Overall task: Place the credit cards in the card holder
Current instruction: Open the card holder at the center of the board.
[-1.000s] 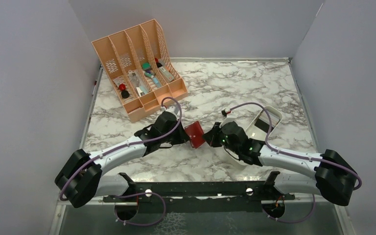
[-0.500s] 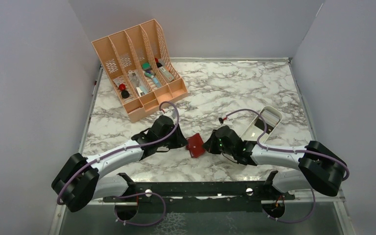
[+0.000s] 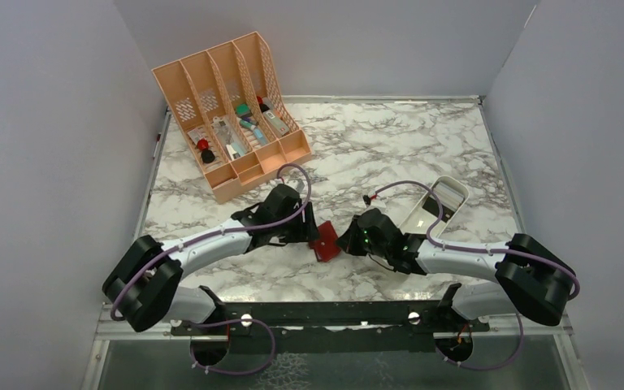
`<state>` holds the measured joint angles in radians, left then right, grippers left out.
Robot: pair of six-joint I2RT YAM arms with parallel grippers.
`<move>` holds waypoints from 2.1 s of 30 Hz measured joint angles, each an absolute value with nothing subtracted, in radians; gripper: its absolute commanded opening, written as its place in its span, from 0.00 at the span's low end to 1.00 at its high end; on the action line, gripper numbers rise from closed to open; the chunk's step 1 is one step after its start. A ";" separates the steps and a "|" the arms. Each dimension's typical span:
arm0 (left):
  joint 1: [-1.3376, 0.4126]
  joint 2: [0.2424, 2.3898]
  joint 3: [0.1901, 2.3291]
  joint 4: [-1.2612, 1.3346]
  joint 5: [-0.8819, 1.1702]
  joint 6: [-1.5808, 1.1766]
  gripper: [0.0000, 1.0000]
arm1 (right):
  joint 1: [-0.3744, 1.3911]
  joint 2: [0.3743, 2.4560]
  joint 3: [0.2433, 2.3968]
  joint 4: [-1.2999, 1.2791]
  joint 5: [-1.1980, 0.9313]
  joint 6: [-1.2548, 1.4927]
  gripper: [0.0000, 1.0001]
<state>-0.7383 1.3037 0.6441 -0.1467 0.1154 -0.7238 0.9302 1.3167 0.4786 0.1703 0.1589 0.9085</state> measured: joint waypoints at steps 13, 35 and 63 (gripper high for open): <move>-0.809 1.447 0.764 -0.233 0.039 -0.683 0.13 | 0.930 1.343 0.479 0.173 0.159 0.910 0.03; -0.811 1.222 0.736 -0.186 0.109 -0.722 0.00 | 0.930 1.272 0.665 -0.068 0.080 0.633 0.71; -0.760 1.177 0.691 -0.237 0.077 -0.706 0.00 | 0.921 1.338 0.749 -0.260 0.391 0.652 0.37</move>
